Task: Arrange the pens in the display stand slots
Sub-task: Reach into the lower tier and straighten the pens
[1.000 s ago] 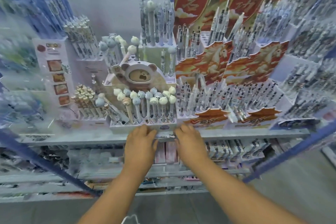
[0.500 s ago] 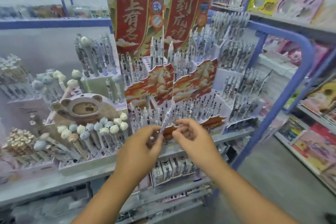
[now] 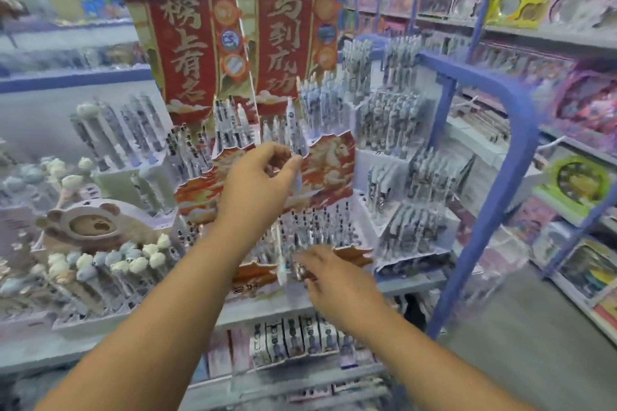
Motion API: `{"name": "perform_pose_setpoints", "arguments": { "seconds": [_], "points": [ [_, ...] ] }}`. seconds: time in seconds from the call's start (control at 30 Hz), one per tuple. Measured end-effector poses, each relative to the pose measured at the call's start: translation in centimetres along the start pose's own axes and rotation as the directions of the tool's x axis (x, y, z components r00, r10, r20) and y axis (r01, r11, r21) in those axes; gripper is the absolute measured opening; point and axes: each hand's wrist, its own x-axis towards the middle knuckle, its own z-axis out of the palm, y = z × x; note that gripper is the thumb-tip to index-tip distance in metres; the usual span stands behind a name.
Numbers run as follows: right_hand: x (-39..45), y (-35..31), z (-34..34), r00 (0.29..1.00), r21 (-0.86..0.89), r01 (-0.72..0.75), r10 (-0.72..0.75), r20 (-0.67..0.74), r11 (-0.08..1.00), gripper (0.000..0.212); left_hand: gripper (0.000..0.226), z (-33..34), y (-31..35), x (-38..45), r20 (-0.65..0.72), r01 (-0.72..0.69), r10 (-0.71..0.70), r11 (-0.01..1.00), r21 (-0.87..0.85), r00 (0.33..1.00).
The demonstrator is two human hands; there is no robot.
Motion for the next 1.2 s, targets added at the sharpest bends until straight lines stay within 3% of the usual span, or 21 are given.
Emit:
{"name": "perform_pose_setpoints", "arguments": {
  "seconds": [0.13,0.2,0.37,0.67,1.07,1.2],
  "points": [
    [2.1,0.4,1.0,0.991,-0.159,0.119,-0.106,0.085,0.980,0.061,0.015,1.3,1.1,1.7,-0.021,-0.010,0.012,0.997,0.073,1.000],
    [2.3,0.5,0.9,0.989,-0.190,0.148,-0.143,0.038,0.971,0.062,0.014,1.8,1.4,2.7,-0.025,-0.017,0.020,0.992,0.121,0.999],
    [2.4,2.0,1.2,0.975,-0.157,0.216,-0.220,-0.011,0.964,0.053,0.016,2.5,0.8,5.0,-0.028,0.010,-0.007,0.996,0.090,1.000],
    [1.2,1.5,-0.5,0.956,-0.009,0.254,-0.253,-0.148,0.967,0.036,0.019,4.3,1.0,8.8,-0.090,-0.089,0.101,0.988,0.125,0.991],
    [1.5,2.6,1.3,0.911,-0.115,0.350,-0.367,-0.190,0.929,0.028,0.022,4.0,0.4,10.5,-0.059,-0.105,0.115,0.984,0.147,0.992],
    [1.7,2.7,1.1,0.861,-0.115,0.410,-0.426,-0.278,0.905,0.027,0.023,4.4,0.3,10.2,-0.037,-0.082,0.092,0.973,0.216,0.995]
  ]
}}
